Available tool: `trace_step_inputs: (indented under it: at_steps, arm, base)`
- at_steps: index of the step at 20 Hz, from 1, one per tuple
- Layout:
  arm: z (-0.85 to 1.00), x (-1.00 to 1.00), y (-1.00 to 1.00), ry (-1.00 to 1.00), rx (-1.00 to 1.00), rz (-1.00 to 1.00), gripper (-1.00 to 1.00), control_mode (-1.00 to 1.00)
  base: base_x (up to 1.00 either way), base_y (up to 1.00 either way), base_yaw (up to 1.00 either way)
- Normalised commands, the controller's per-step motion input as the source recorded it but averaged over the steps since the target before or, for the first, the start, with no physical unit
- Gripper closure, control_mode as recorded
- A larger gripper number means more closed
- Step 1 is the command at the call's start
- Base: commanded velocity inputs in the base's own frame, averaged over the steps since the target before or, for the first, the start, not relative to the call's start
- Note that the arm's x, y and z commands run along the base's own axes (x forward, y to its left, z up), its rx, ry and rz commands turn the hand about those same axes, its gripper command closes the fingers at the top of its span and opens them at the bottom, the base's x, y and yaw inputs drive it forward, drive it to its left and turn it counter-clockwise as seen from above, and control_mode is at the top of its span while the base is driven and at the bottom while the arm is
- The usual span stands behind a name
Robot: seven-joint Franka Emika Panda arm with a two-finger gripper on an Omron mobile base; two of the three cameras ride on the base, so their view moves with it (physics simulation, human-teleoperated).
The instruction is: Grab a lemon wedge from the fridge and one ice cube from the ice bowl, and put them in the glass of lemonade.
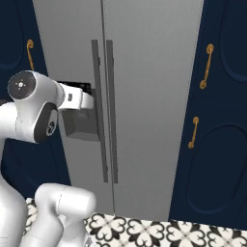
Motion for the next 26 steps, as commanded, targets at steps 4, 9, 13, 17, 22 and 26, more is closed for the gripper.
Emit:
trace_step_inputs:
  at_steps: [4, 9, 13, 17, 22, 26]
  arm:
    - [-0.23, 0.93, 0.0, 0.03, 0.0, -0.04, -1.0, -1.0]
    - [-0.4, 0.86, 0.0, -0.03, 0.0, 0.0, -1.0, -1.0]
    - [-0.37, 0.9, -0.02, 0.0, 0.0, 0.0, -1.0, -1.0]
    - [-0.08, 0.82, -0.19, 0.01, 0.0, 0.0, -1.0, -1.0]
    - [0.14, 0.16, -0.32, 0.03, 0.0, 0.0, -1.0, -1.0]
    - [-0.1, 0.55, 0.06, 0.06, -0.07, 0.0, -1.0, -1.0]
  base:
    - [0.0, 0.0, 0.0]
    - [0.0, 0.0, 0.0]
    - [0.0, 0.0, 0.0]
    - [0.0, 0.0, 0.0]
    - [0.0, 0.0, 0.0]
    - [0.0, 0.0, 0.0]
